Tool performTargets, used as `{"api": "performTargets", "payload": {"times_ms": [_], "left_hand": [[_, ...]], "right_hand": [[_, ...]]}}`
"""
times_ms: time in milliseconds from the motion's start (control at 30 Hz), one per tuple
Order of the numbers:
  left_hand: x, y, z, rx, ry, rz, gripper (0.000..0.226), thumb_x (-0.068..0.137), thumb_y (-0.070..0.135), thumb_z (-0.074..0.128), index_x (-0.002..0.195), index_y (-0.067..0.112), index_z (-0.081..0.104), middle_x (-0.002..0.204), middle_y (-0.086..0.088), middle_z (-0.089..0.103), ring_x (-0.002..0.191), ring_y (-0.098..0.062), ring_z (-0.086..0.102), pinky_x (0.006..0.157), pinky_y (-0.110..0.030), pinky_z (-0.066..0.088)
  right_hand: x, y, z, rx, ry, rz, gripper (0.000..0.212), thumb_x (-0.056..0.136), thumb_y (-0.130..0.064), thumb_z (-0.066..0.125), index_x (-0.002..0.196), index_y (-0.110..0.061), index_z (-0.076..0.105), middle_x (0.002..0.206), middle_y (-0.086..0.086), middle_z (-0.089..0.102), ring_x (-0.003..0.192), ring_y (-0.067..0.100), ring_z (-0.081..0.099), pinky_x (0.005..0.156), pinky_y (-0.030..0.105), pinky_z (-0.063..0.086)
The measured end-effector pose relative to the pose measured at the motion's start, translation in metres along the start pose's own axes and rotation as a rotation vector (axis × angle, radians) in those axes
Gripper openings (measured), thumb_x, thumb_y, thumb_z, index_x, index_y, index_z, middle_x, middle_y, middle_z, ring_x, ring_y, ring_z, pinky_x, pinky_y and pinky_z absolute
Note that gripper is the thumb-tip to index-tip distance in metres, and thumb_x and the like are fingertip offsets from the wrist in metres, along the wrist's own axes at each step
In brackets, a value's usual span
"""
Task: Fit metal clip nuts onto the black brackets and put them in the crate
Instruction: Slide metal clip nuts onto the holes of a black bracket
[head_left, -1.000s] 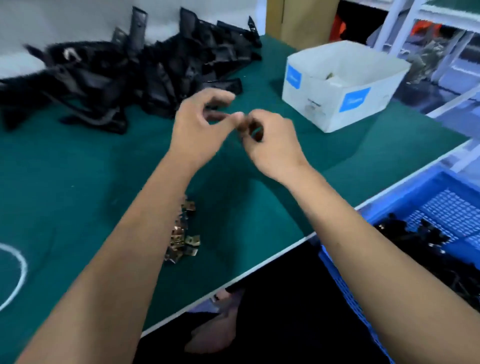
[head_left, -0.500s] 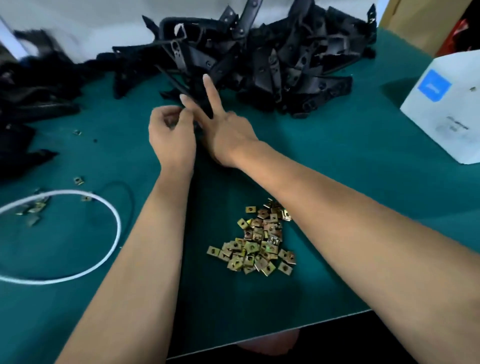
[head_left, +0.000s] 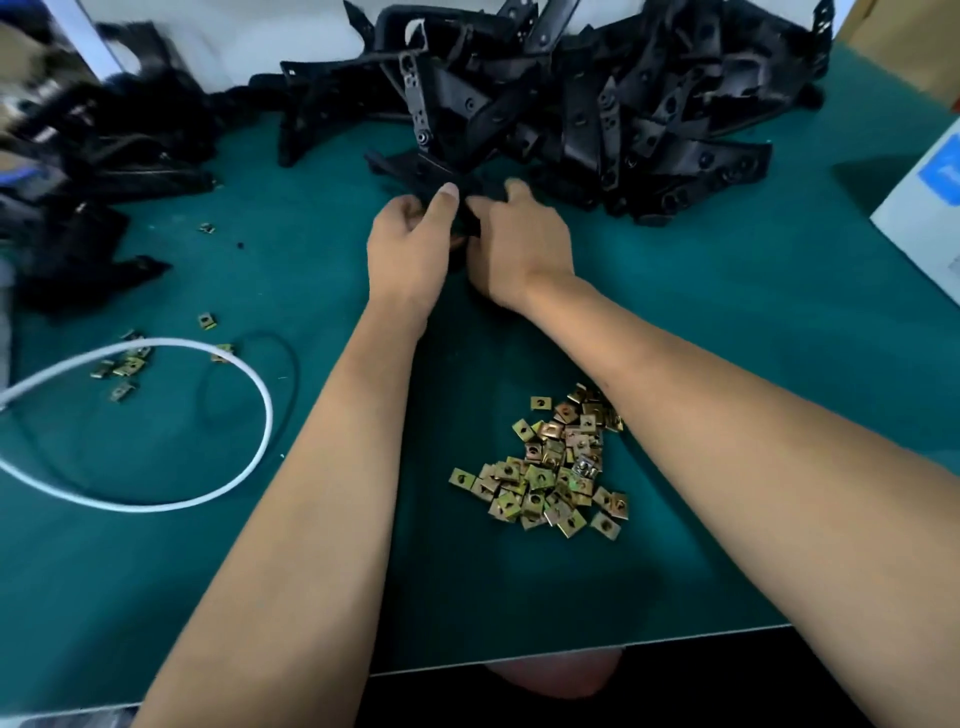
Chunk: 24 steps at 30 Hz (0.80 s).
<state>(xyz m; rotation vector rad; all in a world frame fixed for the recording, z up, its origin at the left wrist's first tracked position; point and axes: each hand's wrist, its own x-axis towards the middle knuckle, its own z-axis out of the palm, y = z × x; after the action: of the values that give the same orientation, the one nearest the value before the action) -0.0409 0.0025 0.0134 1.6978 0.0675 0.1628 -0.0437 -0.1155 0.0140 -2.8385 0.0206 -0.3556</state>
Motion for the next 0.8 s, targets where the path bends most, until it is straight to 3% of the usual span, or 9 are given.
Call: {"api": "performTargets", "payload": {"times_ms": [100,167,233,300,367,500,600,667,800], "left_hand": [[0.000,0.002,0.000,-0.049,-0.012,-0.003,0.025,0.090,0.035,0.072,0.085,0.011,0.068,0.083,-0.003,0.071,0.081,-0.023,0.071,0.080,-0.040,0.058],[-0.001,0.000,0.002,0.038,0.052,0.023,0.023,0.085,0.034,0.078,0.088,0.015,0.065,0.086,-0.001,0.070,0.079,-0.018,0.069,0.078,-0.036,0.059],[-0.001,-0.003,0.003,0.095,0.082,0.058,0.016,0.084,0.026,0.078,0.091,0.019,0.065,0.088,0.006,0.071,0.081,-0.011,0.068,0.081,-0.032,0.059],[0.000,-0.005,0.004,0.108,0.100,0.071,0.011,0.087,0.017,0.073,0.097,0.017,0.070,0.094,0.005,0.074,0.092,-0.011,0.070,0.092,-0.035,0.058],[-0.001,-0.004,0.004,0.091,0.134,0.100,0.013,0.091,0.015,0.069,0.103,0.017,0.071,0.098,0.005,0.074,0.097,-0.010,0.070,0.097,-0.037,0.056],[-0.007,-0.003,0.004,0.144,-0.013,0.325,0.025,0.098,0.011,0.059,0.121,0.017,0.065,0.112,0.007,0.067,0.112,-0.010,0.063,0.107,-0.034,0.047],[-0.013,-0.005,0.009,0.274,-0.221,0.478,0.031,0.099,0.009,0.057,0.129,0.015,0.061,0.121,0.007,0.063,0.118,-0.007,0.056,0.108,-0.021,0.041],[-0.017,-0.006,0.013,0.297,-0.257,0.513,0.032,0.098,0.006,0.057,0.129,0.014,0.060,0.118,0.009,0.062,0.112,-0.003,0.055,0.104,-0.015,0.040],[-0.019,-0.006,0.013,0.280,-0.229,0.437,0.029,0.101,0.011,0.056,0.129,0.016,0.058,0.105,0.018,0.060,0.100,-0.009,0.059,0.098,-0.039,0.053]], "right_hand": [[-0.008,0.005,-0.004,0.163,-0.015,-0.103,0.050,0.089,-0.025,0.059,0.139,-0.030,0.060,0.128,0.007,0.063,0.109,0.035,0.064,0.083,0.038,0.050],[-0.014,0.012,-0.008,0.393,-0.009,-0.118,0.045,0.086,-0.022,0.065,0.131,-0.027,0.067,0.118,0.001,0.070,0.107,0.026,0.066,0.087,0.035,0.054],[-0.022,0.019,-0.010,0.606,-0.010,-0.090,0.051,0.085,-0.020,0.073,0.136,-0.025,0.064,0.129,-0.001,0.069,0.103,0.015,0.068,0.091,0.026,0.053],[-0.033,0.027,-0.011,0.745,0.034,-0.006,0.054,0.087,-0.019,0.076,0.138,-0.025,0.059,0.136,-0.002,0.062,0.089,0.015,0.068,0.080,0.028,0.058],[-0.044,0.040,-0.017,0.777,0.066,0.028,0.039,0.088,-0.018,0.078,0.124,-0.020,0.062,0.122,-0.001,0.062,0.081,0.015,0.062,0.072,0.033,0.057],[-0.063,0.065,-0.048,0.764,-0.421,-0.197,0.025,0.081,-0.014,0.088,0.103,-0.011,0.075,0.097,0.005,0.074,0.080,0.013,0.063,0.080,0.032,0.053],[-0.069,0.069,-0.077,0.598,-0.664,-0.303,0.036,0.073,-0.033,0.091,0.106,-0.027,0.077,0.106,0.006,0.072,0.098,0.028,0.065,0.092,0.044,0.052],[-0.071,0.067,-0.089,0.458,-0.767,-0.364,0.040,0.068,-0.044,0.091,0.105,-0.040,0.076,0.106,0.000,0.069,0.100,0.023,0.063,0.093,0.046,0.051],[-0.074,0.057,-0.088,0.316,-0.816,-0.407,0.033,0.067,-0.044,0.093,0.095,-0.041,0.075,0.100,-0.006,0.067,0.094,0.012,0.061,0.087,0.039,0.050]]}}
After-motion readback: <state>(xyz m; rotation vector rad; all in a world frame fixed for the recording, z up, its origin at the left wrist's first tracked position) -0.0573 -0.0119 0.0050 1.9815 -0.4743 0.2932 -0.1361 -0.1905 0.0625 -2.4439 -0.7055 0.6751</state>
